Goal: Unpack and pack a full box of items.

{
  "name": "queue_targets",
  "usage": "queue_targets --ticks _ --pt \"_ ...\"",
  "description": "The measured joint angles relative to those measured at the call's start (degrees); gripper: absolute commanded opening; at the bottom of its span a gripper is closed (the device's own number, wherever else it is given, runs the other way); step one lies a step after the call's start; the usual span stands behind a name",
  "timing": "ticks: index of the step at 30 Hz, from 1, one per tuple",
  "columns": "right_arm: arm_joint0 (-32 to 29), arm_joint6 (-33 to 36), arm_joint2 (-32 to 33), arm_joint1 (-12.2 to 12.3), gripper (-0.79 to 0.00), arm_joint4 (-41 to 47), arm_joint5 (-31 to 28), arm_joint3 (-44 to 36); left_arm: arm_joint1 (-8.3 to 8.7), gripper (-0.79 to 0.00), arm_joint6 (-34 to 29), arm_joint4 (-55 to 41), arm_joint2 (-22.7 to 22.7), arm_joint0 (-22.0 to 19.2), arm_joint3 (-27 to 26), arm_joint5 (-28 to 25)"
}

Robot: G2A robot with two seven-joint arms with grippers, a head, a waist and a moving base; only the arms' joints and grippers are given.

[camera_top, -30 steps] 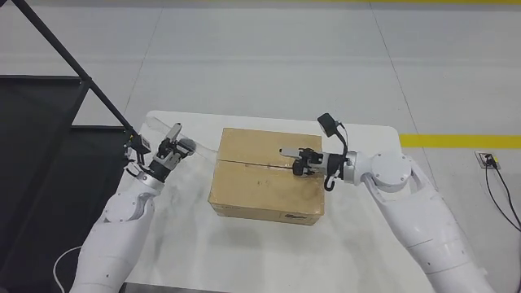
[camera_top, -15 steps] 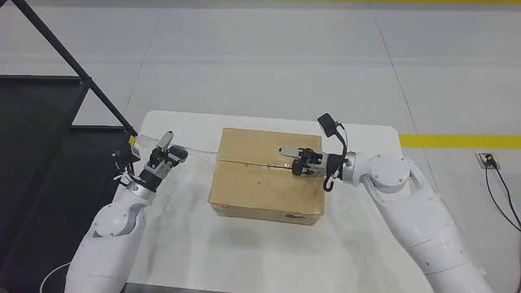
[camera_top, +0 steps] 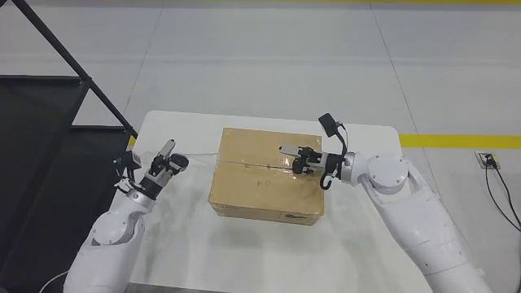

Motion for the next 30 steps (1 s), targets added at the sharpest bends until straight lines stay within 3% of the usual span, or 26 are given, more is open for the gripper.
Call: queue_targets --ticks 18,23,30 --pt "0.73 0.33 -0.78 -0.37 0.000 0.97 -1.20 2.03 0.57 0.000 -4.84 1.56 0.09 4.75 -1.05 6.41" --pt "1.26 0.43 -1.22 -0.53 0.000 0.77 -1.15 2.21 0.38 0.000 -5.91 1.91 1.09 1.43 1.60 9.03" --pt "1.23 0.24 -1.30 -0.53 0.000 0.28 -0.76 1.55 -0.35 0.000 -10.92 0.24 3.59 -6.18 9.13 11.56"
